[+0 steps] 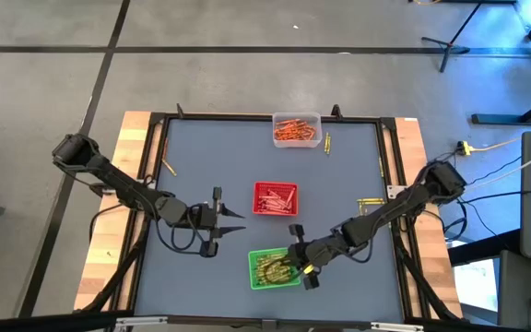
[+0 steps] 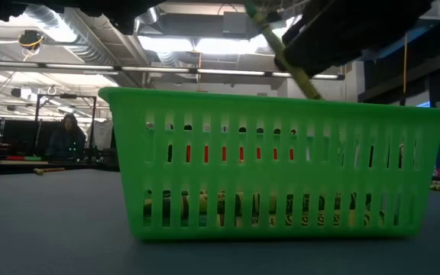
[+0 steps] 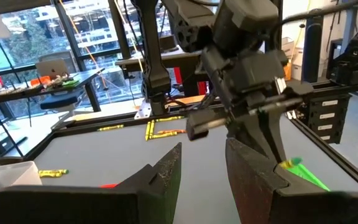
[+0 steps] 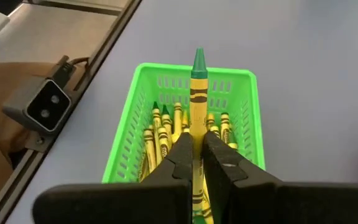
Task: Sort crayons
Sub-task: Put the green crayon into the green bin
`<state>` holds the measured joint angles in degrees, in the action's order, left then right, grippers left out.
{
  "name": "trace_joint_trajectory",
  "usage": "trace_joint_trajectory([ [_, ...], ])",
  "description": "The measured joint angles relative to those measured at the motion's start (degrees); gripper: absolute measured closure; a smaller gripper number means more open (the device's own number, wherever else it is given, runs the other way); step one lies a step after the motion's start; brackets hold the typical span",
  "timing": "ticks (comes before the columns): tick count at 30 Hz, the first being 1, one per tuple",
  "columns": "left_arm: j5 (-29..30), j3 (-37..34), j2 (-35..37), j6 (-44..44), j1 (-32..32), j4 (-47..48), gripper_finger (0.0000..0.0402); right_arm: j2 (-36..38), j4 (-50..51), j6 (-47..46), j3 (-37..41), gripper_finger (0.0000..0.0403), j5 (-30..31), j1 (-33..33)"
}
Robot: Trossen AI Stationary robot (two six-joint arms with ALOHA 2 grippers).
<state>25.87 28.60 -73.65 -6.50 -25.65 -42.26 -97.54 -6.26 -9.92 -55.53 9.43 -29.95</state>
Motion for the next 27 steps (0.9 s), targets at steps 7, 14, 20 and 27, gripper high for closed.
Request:
trace_joint_trajectory([
  [7, 0.00, 0.00, 0.00, -0.01, 0.00, 0.06, 0.0292, -2.20, -1.65, -1.93, 0.00, 0.0386, -0.01, 0.45],
  [14, 0.00, 0.00, 0.00, -0.01, 0.00, 0.01, 0.0292, -2.05, -1.21, -5.27, 0.00, 0.0292, -1.92, 1.21],
  [20, 0.00, 0.00, 0.00, 0.00, 0.04, -0.11, 0.0292, 3.00, 5.73, -5.03, -0.02, 0.0225, -4.48, 1.55],
  [27, 0.00, 0.00, 0.00, 0.39, 0.02, -0.12, 0.0292, 15.43, 26.13, -13.93, -0.08, 0.0219, -1.17, 1.42],
])
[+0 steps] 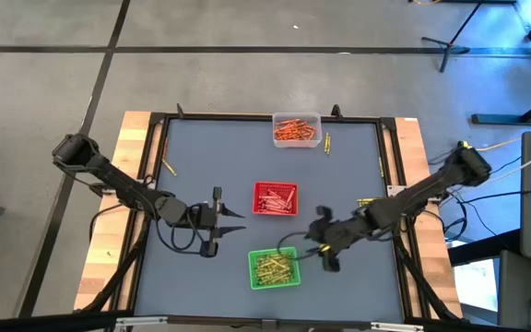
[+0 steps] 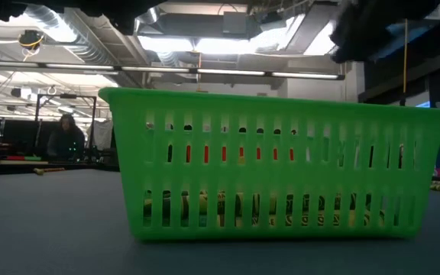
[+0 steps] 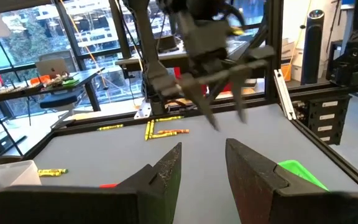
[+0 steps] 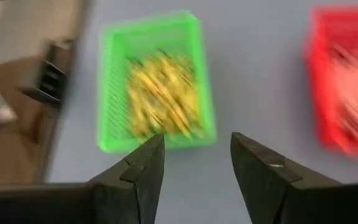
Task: Sort crayons
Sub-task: Put the green crayon into the green bin
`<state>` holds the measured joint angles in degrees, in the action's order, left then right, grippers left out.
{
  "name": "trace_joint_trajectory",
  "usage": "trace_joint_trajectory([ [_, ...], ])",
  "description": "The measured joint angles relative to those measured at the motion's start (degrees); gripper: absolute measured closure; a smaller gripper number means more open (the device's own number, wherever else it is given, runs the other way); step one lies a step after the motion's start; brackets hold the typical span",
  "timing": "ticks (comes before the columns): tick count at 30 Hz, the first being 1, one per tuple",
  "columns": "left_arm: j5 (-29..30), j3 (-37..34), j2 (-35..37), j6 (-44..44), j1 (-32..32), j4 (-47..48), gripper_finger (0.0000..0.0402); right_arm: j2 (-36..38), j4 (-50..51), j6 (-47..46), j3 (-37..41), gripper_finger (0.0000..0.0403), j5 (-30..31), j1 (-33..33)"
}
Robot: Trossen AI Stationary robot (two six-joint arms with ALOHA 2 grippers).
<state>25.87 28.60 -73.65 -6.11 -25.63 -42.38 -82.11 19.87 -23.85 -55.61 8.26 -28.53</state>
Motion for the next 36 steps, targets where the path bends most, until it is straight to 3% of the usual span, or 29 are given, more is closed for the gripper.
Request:
trace_joint_trajectory([
  [8, 0.00, 0.00, 0.00, -0.02, 0.00, 0.14, 0.0292, 4.87, 32.17, -20.01, 0.02, 0.0219, 8.14, 0.07],
  [12, 0.00, 0.00, 0.00, -0.02, 0.00, 0.08, 0.0292, 4.63, 39.99, -29.56, 1.87, 0.0219, 8.69, 0.07],
  [15, 0.00, 0.00, 0.00, -0.02, 0.00, -0.19, 0.0292, 4.59, 42.30, -36.05, 4.72, 0.0219, 8.44, 0.43],
  [22, 0.00, 0.00, 0.00, 0.02, -0.02, -0.64, 0.0292, 4.59, 41.31, -44.71, 13.43, 0.0219, -0.31, 6.05],
  [29, 0.00, 0.00, 0.00, 0.03, -0.02, -0.66, 0.0292, 4.57, 38.07, -42.66, 18.84, 0.0221, -1.87, 11.80],
  [36, 0.00, 0.00, 0.00, 0.05, -0.02, -0.65, 0.0292, 4.70, 32.84, -38.96, 21.97, 0.0261, -3.85, 15.32],
])
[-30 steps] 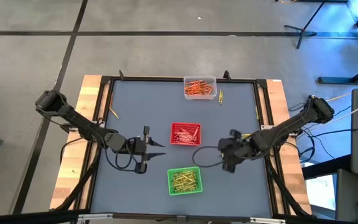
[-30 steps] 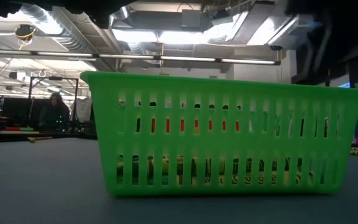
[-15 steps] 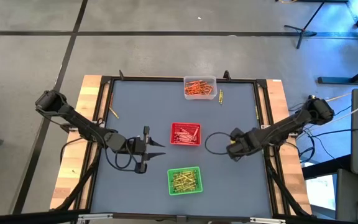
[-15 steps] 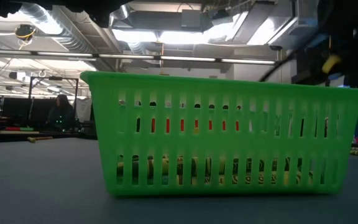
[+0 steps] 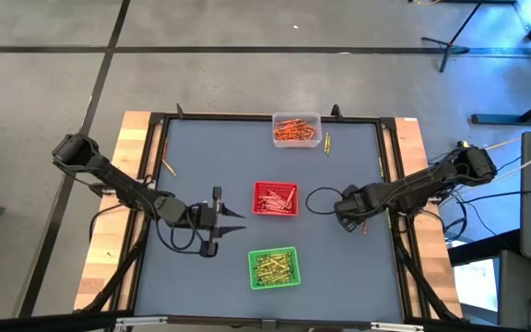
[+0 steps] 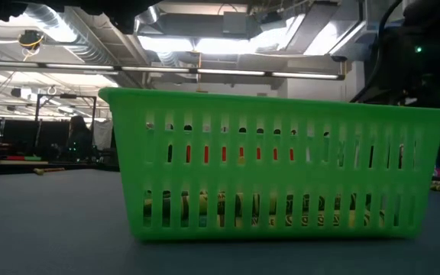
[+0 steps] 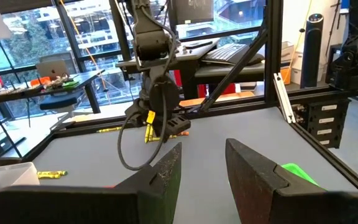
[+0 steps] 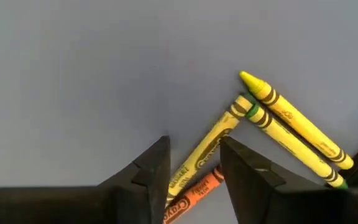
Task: Sort crayons
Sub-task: Put the green crayon into the green bin
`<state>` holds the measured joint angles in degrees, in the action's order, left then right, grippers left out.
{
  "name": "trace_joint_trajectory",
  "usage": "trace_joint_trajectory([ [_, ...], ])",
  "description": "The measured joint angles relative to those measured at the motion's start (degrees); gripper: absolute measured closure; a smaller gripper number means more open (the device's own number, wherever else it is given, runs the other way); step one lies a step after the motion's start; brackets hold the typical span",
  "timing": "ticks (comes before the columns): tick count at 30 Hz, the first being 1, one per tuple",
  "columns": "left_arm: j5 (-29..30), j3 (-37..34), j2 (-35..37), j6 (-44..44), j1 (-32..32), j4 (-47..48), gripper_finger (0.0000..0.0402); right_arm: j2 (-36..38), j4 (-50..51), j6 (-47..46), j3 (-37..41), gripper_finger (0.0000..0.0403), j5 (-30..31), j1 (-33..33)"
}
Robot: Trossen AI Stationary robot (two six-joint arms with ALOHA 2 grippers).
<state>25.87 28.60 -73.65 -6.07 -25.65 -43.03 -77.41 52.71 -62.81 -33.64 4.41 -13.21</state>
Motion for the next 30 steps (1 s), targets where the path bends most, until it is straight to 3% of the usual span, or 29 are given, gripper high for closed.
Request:
trace_joint_trajectory([
  [13, 0.00, 0.00, 0.00, 0.04, 0.00, 0.01, 0.0292, 0.07, -3.22, 4.63, 2.20, 0.0315, -0.44, 0.19],
  [21, 0.00, 0.00, 0.00, -0.02, 0.00, 0.03, 0.0292, 0.13, -3.89, 8.47, 2.24, 0.0391, 0.09, 0.10],
  [30, 0.00, 0.00, 0.00, 0.00, 0.00, 0.01, 0.0292, -0.28, -5.41, 12.98, -2.50, 0.0383, 2.91, 0.11],
])
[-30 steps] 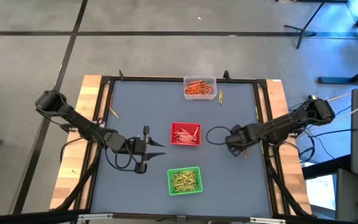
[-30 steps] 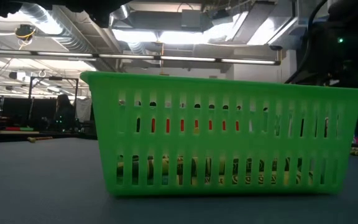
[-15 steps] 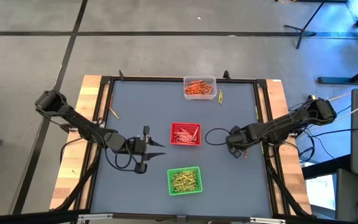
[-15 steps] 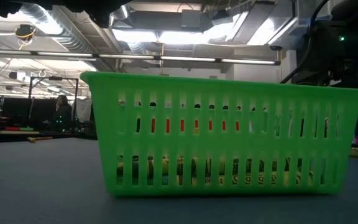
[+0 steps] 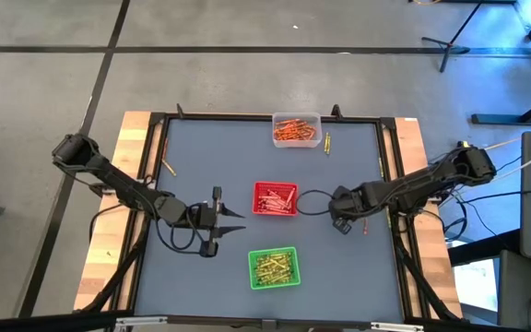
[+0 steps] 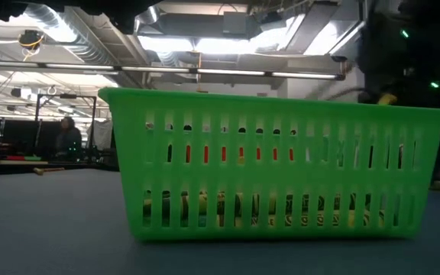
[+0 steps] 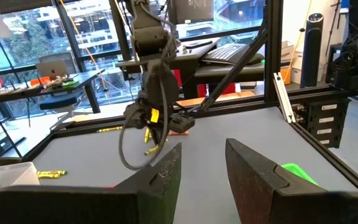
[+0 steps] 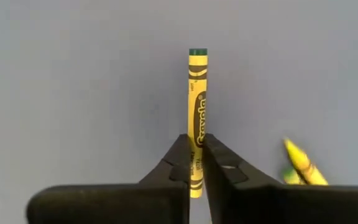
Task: Sort crayons
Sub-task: Put the green crayon into the green bin
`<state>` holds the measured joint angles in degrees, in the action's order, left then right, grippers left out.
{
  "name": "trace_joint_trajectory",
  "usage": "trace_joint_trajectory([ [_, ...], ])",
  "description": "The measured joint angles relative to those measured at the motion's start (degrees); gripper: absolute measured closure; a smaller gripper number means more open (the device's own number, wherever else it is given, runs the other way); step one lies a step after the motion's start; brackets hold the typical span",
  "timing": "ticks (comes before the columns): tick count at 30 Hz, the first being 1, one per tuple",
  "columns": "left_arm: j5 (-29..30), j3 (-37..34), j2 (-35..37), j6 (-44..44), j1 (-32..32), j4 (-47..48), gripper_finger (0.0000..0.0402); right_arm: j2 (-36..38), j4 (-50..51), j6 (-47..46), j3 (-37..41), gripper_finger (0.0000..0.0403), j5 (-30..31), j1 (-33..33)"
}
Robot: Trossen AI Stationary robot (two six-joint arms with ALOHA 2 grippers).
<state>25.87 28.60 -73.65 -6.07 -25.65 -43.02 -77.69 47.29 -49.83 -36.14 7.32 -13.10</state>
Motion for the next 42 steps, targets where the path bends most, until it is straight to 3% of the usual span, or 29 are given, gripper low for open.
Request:
trace_joint_trajectory([
  [14, 0.02, 0.00, 0.00, -0.17, 0.02, -0.01, 0.0292, 0.18, -6.13, 10.15, -8.10, 0.0388, 2.45, -1.93],
  [24, 0.00, 0.00, 0.00, 0.42, 0.02, -0.03, 0.0292, -0.22, -32.01, 25.58, -13.83, 0.0387, 5.01, -13.02],
  [30, 0.00, 0.00, 0.00, 0.04, 0.01, -0.05, 0.0292, -3.91, -46.13, 31.18, -13.83, 0.0386, 3.13, -15.09],
  [42, 0.00, 0.00, 0.00, -0.07, 0.02, -0.35, 0.0292, -14.38, -56.04, 30.87, -13.81, 0.0386, 0.12, -14.99],
])
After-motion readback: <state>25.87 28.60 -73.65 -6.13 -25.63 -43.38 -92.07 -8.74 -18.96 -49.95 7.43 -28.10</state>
